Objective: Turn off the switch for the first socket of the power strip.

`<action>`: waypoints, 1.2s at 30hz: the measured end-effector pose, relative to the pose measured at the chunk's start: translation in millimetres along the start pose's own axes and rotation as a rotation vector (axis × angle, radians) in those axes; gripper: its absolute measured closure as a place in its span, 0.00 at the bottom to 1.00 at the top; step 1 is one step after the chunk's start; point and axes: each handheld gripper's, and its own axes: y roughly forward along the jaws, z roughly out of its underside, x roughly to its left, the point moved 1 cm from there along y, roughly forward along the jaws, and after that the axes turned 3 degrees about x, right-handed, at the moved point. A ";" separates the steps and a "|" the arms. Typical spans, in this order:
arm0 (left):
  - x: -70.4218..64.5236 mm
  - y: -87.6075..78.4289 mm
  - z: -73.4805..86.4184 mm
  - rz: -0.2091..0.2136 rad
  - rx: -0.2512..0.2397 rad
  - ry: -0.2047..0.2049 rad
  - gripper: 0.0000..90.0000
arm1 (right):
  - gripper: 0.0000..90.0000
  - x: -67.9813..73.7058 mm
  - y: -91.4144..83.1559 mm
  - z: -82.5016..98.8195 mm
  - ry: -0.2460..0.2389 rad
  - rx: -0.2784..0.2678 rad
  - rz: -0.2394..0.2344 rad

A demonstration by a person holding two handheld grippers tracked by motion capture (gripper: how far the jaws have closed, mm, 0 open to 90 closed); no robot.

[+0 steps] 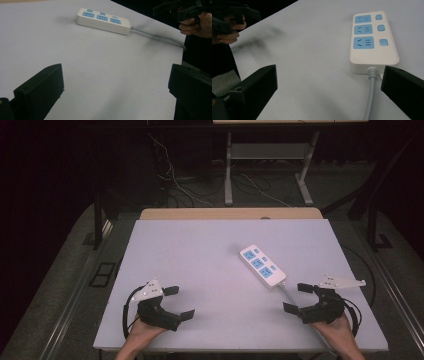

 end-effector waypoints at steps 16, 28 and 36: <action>-0.1 1.4 0.4 0.005 -0.003 0.000 0.00 | 0.00 -0.8 0.0 1.4 0.010 0.030 0.001; 0.5 2.5 0.8 0.009 0.000 0.005 0.00 | 0.00 0.0 1.0 1.1 0.007 0.057 0.010; 1.1 1.4 1.5 0.006 -0.004 -0.001 0.00 | 0.00 1.9 1.0 -1.4 0.006 0.079 0.009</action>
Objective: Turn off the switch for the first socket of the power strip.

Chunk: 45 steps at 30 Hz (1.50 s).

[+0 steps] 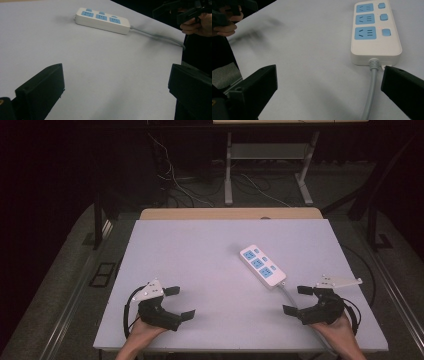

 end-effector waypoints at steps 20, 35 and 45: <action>0.9 1.1 2.0 -0.003 0.011 -0.005 0.00 | 0.00 0.6 1.4 -21.2 -0.033 0.067 -0.024; 1.2 1.4 2.3 0.001 0.015 -0.005 0.00 | 0.00 -7.9 1.6 -37.0 -0.031 0.089 -0.033; 1.3 1.4 2.4 0.002 0.012 -0.008 0.00 | 0.00 -12.5 -0.1 -54.4 -0.050 0.114 -0.025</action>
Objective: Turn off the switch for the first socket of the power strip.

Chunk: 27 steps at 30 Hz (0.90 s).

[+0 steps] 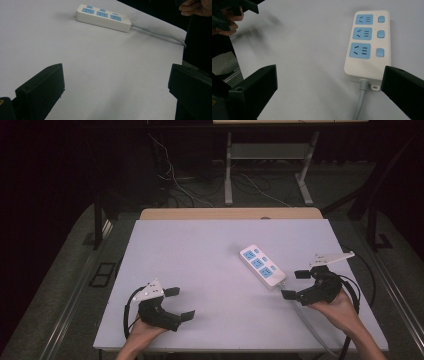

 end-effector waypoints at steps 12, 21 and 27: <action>0.2 -0.2 0.0 0.004 0.000 0.001 0.00 | 0.00 -7.6 -1.2 -21.9 -0.025 0.029 0.003; 0.9 -0.3 0.1 0.001 -0.001 -0.003 0.00 | 0.00 -14.4 3.7 -38.3 -0.049 0.055 0.006; 1.5 -0.3 0.1 0.007 -0.005 -0.005 0.00 | 0.00 -19.9 10.7 -42.7 -0.049 0.070 -0.002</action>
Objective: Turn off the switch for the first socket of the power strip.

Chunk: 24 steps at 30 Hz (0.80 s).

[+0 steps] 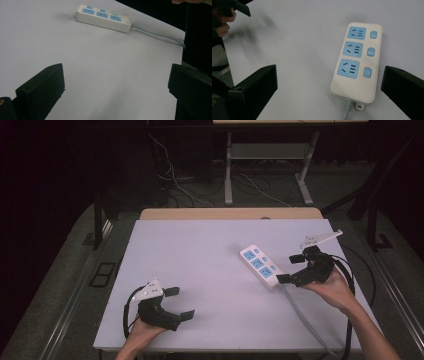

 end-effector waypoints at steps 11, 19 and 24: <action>0.4 -0.4 0.1 0.007 -0.002 -0.001 0.00 | 0.00 -19.6 11.4 -1.8 0.038 0.018 0.003; 0.5 0.0 0.2 0.010 -0.001 0.001 0.00 | 0.00 -30.6 15.7 -3.8 0.058 0.017 0.004; 1.0 -0.3 0.3 0.012 -0.001 0.002 0.00 | 0.00 -35.9 15.3 -12.6 0.060 0.030 0.013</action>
